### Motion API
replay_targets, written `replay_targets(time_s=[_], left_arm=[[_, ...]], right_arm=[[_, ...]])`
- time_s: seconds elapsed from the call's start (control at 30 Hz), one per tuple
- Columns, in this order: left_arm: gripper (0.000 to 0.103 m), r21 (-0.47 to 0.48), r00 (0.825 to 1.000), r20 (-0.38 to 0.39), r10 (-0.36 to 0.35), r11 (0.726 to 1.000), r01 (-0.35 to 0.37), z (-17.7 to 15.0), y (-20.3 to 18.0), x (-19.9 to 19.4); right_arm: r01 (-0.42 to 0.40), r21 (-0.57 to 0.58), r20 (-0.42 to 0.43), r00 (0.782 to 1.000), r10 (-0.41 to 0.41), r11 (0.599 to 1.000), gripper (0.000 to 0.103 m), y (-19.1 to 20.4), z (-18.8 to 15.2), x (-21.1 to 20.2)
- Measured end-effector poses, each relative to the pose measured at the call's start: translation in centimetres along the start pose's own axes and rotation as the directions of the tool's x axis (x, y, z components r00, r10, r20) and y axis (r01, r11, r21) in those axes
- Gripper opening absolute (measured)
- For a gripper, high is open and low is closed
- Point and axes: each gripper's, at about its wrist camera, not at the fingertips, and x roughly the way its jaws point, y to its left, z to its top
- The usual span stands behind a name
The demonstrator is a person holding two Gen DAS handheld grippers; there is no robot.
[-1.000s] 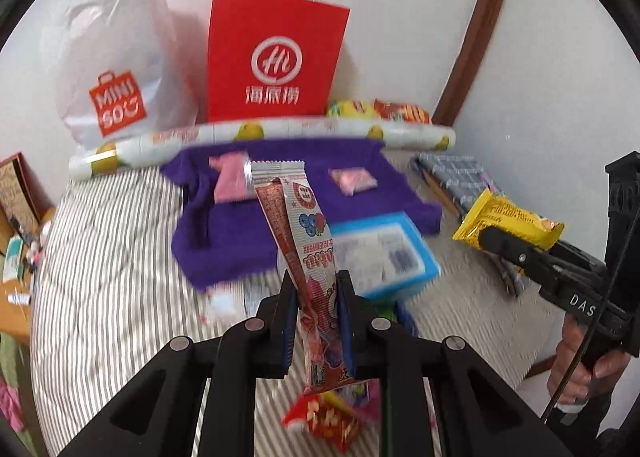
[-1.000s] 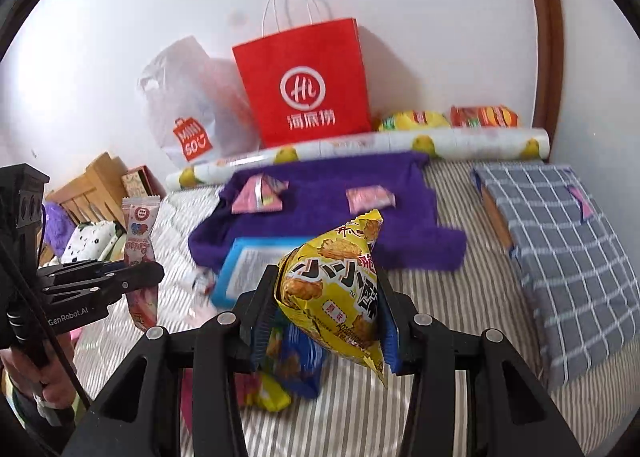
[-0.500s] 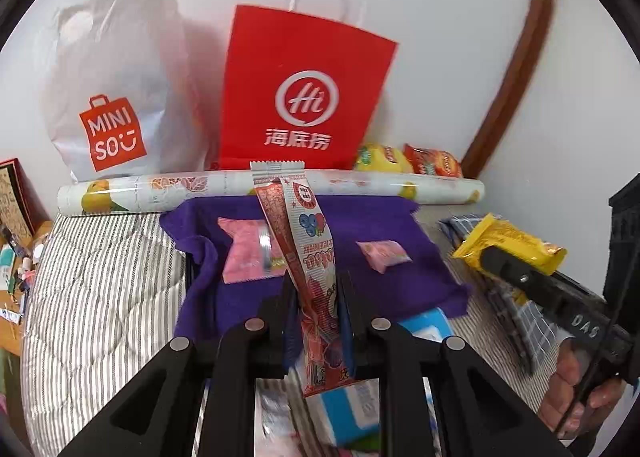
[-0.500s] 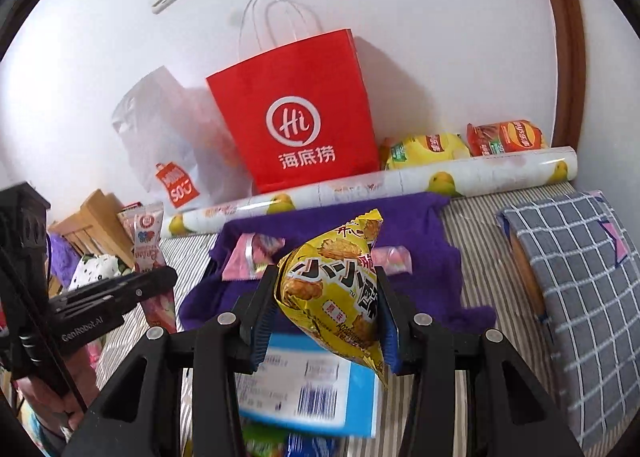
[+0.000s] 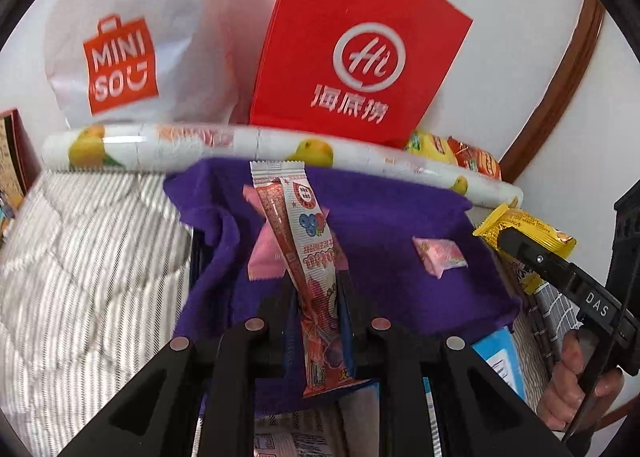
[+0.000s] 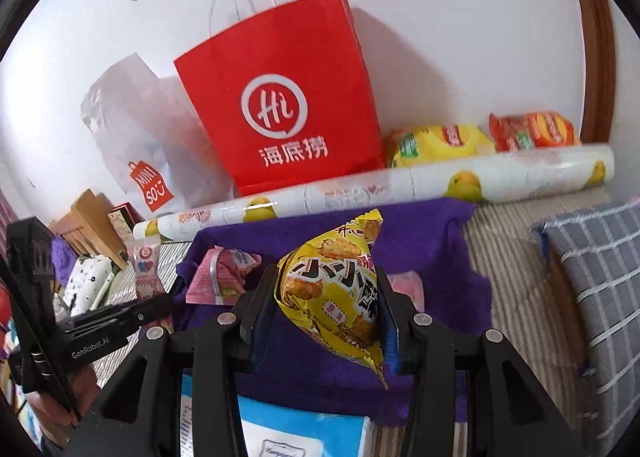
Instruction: Organize snacks
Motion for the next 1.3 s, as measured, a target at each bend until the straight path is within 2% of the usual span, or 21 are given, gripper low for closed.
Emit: replay_targets(time_s=[0.37,0.97,1.17,1.3], left_arm=[[0.018,-0.017,1.0,0.018,-0.013,1.0,0.014,-0.3,0.6,0.7],[0.018,-0.063,0.998,0.028,-0.054,0.996,0.056,-0.3,1.1,1.4],[0.018,-0.078,0.998,0.016,-0.052,0.995,0.054,-0.5,1.2,2.0],[0.018,-0.084,0.998,0.016,-0.056,0.995,0.058,-0.5,1.3,2.1]], right_arm=[[0.066,0.053,-0.035,0.997,-0.064,0.996,0.044,-3.2,-1.3,1.4],[0.088,0.037,-0.052,0.995,-0.086,0.995,0.044,-2.9,-1.7,2.3],[0.127,0.041,-0.087,0.989,-0.123,0.991,0.044,-3.4,-1.7,2.7],[0.122,0.057,-0.111,0.987,-0.115,0.991,0.044,-3.8,-1.9,3.2]])
